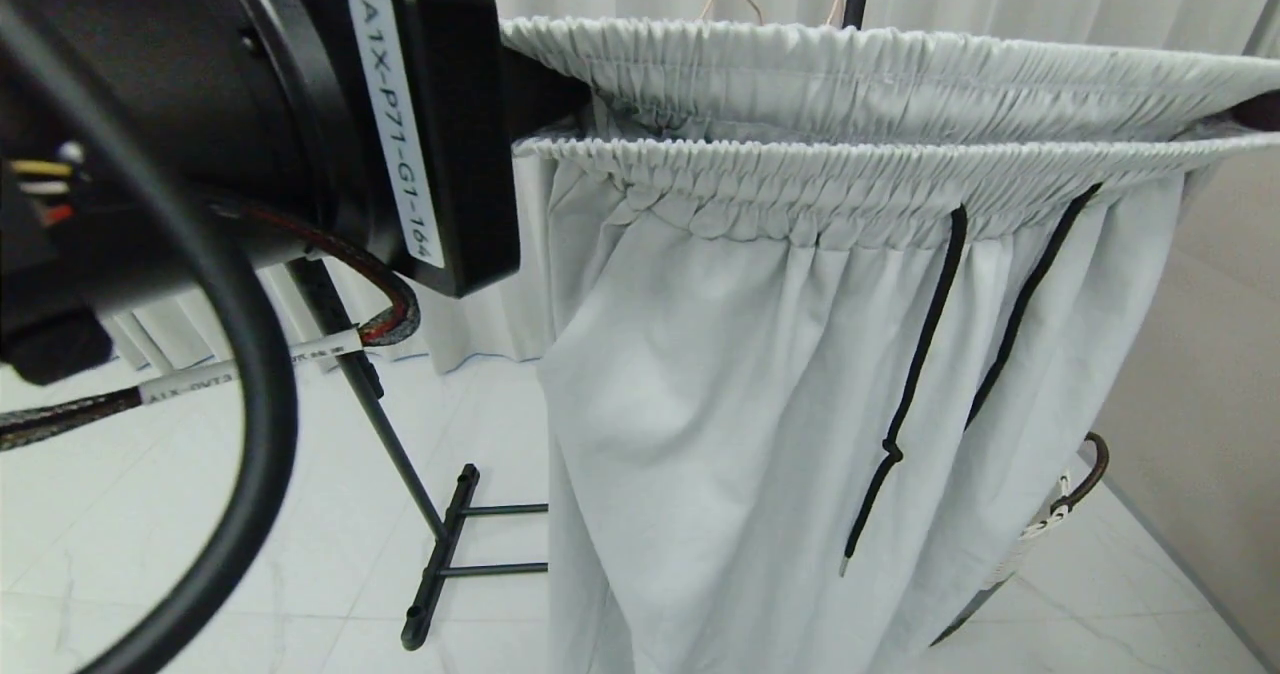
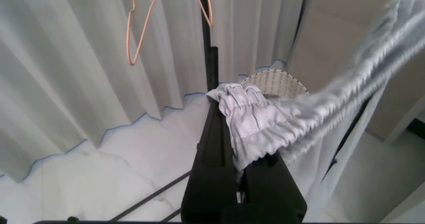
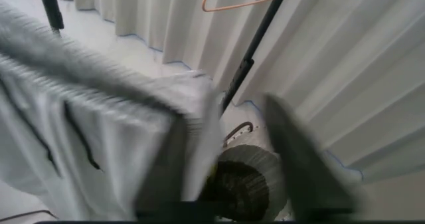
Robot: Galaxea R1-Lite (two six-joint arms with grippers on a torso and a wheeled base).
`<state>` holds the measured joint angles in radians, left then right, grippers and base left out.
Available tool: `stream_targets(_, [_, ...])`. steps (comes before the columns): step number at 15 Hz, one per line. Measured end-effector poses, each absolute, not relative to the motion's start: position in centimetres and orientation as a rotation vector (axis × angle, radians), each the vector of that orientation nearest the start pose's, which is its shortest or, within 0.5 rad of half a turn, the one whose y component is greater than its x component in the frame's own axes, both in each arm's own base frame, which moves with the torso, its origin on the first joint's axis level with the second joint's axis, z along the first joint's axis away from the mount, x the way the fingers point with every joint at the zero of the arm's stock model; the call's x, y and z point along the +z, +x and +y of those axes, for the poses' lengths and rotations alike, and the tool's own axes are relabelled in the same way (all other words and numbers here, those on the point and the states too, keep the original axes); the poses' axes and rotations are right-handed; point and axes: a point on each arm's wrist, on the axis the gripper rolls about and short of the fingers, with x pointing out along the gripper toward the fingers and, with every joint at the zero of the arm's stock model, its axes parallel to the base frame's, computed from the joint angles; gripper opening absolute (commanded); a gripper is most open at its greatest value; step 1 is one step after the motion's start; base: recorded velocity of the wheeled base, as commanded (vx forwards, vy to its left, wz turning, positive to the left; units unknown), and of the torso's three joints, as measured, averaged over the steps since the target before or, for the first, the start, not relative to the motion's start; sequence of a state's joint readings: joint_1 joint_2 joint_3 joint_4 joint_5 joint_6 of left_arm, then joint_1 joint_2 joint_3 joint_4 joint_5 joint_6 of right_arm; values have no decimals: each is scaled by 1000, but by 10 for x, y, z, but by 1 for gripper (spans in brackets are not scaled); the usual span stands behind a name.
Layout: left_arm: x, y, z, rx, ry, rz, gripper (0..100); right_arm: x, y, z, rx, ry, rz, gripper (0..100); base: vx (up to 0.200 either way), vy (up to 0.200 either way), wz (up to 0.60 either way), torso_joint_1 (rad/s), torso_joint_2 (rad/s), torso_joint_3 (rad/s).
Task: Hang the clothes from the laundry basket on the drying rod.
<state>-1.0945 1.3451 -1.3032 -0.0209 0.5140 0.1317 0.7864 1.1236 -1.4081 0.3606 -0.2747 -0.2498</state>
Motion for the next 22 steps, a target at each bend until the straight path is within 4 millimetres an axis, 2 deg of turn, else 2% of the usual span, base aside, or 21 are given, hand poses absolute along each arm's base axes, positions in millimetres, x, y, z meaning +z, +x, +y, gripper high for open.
stream_targets(6, [353, 130, -166, -425, 174, -2, 0, 383, 77, 76, 599, -284, -24, 100, 0, 0, 0, 0, 0, 0])
stream_targets(9, [347, 134, -162, -396, 188, 15, 0, 379, 76, 76, 606, -287, -16, 100, 0, 0, 0, 0, 0, 0])
stream_targets(11, [339, 136, -159, -381, 219, 31, 0, 375, 79, 73, 548, -302, 17, 100, 0, 0, 0, 0, 0, 0])
stream_targets(13, [334, 134, -152, -372, 292, 27, 0, 367, 84, 64, 424, -357, 125, 100, 0, 0, 0, 0, 0, 0])
stream_targets(15, [329, 136, -145, -342, 313, 38, 0, 368, 86, 58, 361, -360, 146, 100, 0, 0, 0, 0, 0, 0])
stream_targets(22, [329, 137, -138, -316, 312, 39, 0, 367, 89, 52, 287, -357, 163, 100, 0, 200, 0, 4, 2, 3])
